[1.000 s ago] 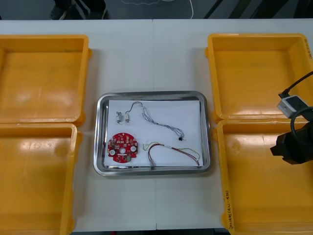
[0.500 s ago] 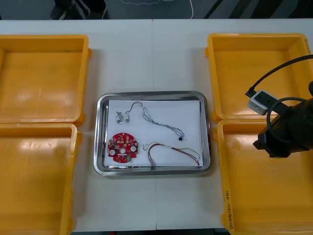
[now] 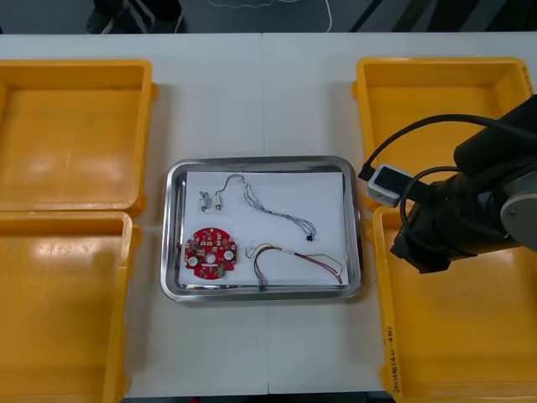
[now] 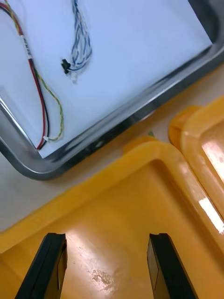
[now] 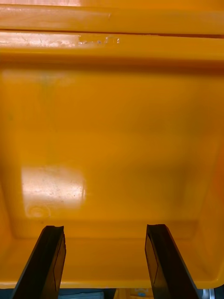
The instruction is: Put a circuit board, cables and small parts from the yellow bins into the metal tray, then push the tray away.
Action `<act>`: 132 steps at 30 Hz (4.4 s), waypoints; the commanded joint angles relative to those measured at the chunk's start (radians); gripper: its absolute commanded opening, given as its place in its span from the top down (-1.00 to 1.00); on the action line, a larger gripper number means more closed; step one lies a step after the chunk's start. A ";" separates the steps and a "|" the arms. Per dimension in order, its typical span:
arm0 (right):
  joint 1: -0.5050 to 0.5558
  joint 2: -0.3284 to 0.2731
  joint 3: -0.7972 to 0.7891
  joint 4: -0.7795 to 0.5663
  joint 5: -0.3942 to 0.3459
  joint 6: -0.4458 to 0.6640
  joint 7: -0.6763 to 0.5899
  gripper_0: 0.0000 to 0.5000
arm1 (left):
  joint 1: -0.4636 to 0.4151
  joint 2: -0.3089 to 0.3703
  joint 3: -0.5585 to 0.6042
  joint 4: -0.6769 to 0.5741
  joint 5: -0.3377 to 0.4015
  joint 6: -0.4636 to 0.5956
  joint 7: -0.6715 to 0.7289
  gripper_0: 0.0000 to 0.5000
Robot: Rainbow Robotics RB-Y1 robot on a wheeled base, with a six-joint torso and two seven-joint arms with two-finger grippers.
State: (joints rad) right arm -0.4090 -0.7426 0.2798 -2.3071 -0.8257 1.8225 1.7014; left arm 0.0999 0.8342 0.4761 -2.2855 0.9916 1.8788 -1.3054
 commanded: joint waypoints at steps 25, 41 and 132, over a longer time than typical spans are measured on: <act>-0.310 0.230 0.565 0.126 0.252 -0.095 0.060 -1.00 | -0.057 -0.066 -0.024 0.058 -0.073 -0.083 -0.198 -1.00; -0.381 0.331 0.742 0.259 0.341 -0.151 0.066 -1.00 | -0.057 -0.066 -0.011 0.055 -0.087 -0.083 -0.198 -1.00; -0.524 0.496 0.826 0.555 0.442 -0.174 0.138 1.00 | -0.057 -0.066 -0.011 0.055 -0.087 -0.083 -0.198 -1.00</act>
State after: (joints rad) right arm -0.8759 -0.2902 1.1415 -1.7715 -0.3906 1.6421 1.7993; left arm 0.0679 0.7777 0.4615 -2.2221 0.9141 1.8050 -1.4205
